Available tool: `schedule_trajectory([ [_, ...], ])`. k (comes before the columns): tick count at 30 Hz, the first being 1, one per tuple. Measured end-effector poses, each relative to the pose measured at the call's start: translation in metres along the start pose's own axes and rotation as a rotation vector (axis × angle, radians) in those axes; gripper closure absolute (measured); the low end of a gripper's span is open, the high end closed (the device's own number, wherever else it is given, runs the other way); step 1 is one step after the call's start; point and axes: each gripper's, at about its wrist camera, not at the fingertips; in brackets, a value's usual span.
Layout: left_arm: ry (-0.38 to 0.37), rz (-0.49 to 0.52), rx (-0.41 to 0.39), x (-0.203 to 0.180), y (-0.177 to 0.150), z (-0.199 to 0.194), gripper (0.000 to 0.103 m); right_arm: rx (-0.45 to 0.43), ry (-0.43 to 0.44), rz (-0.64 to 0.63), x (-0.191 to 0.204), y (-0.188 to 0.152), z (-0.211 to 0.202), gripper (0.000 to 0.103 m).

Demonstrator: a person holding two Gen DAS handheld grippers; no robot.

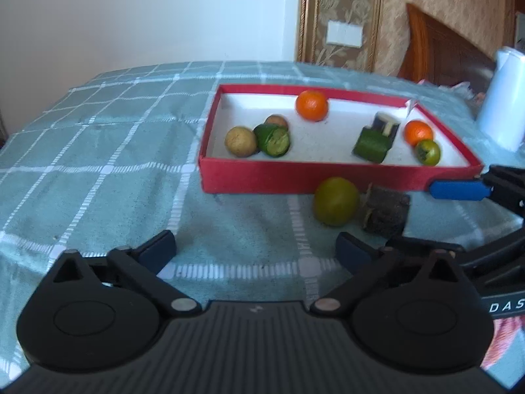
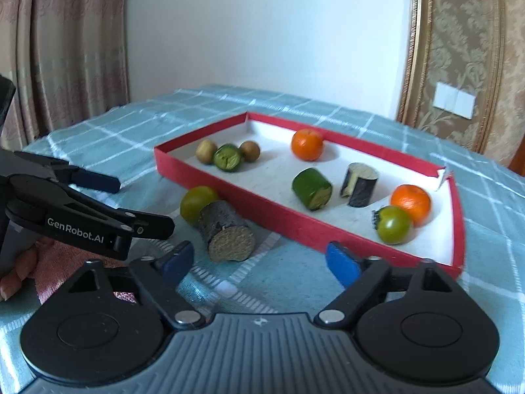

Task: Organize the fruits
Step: 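Lower the right gripper onto the dark eggplant chunk and close, then carry the eggplant chunk into the red tray with the right gripper and release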

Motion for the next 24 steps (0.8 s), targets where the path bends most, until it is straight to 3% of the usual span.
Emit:
schedule_trajectory([
  [11,0.024,-0.056,-0.016,0.015,0.000,-0.004,0.000,0.007,0.038,-0.070,0.011,0.008,0.015,0.035],
  [13,0.025,-0.061,-0.018,0.016,0.000,-0.004,0.000,0.003,0.055,-0.088,0.014,0.008,0.016,0.047],
  [18,0.025,-0.060,-0.018,0.017,0.000,-0.004,0.000,-0.008,0.073,-0.116,0.019,0.008,0.014,0.064],
  [24,0.026,-0.059,-0.017,0.016,0.000,-0.004,0.000,-0.005,0.066,-0.097,0.020,0.007,0.010,0.064],
])
Point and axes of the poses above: each gripper's, at about its wrist camera, not at the fingertips, and z roughly the way its jaws point, x to its left, y to its top, and after that the axes turned 6 degrees about -y, right-handed
